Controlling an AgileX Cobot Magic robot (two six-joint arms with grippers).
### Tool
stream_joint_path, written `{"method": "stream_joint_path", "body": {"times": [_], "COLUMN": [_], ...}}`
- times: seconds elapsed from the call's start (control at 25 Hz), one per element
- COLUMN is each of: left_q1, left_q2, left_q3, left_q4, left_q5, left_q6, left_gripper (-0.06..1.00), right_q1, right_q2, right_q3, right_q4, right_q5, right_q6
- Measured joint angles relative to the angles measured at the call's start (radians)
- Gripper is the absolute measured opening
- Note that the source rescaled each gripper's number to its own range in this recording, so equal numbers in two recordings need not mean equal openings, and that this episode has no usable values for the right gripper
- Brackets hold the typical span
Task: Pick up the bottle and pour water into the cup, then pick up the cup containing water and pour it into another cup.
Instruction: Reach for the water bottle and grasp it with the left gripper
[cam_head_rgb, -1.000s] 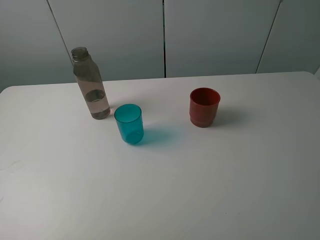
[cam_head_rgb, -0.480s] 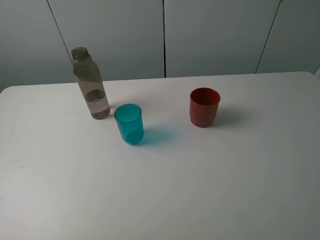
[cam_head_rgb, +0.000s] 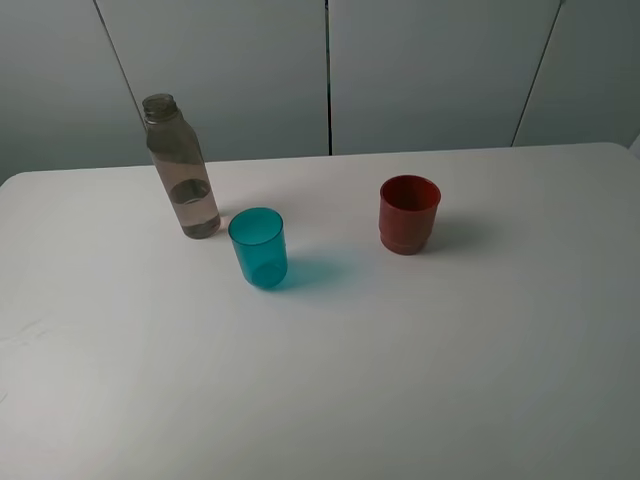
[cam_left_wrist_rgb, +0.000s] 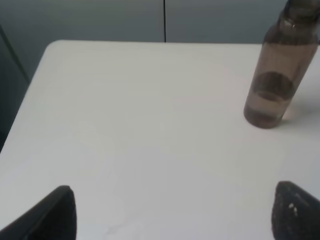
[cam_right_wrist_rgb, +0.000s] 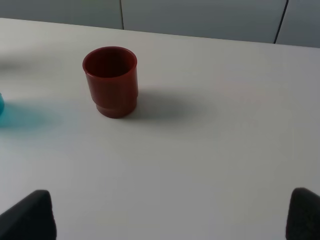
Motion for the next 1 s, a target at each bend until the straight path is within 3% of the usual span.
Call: {"method": "stream_joint_path", "body": {"times": [0.48, 0.8, 1.0], "left_q1": [0.000, 0.000, 0.000], "left_q2": [0.426, 0.602, 0.666], "left_q3": [0.000, 0.012, 0.100], "left_q4": [0.019, 0.094, 0.140], "left_q5": [-0.193, -0.323, -0.522], "left_q6": [0.023, 0.025, 0.023], "left_gripper": [1.00, 1.00, 1.00], "right_q1": [0.000, 0.000, 0.000], "right_q2": [0.000, 0.000, 0.000], "right_q3": [0.000, 0.000, 0.000], "right_q4": [0.000, 0.000, 0.000], "right_q5": [0.000, 0.000, 0.000], "right_q6": [0.000, 0.000, 0.000]}}
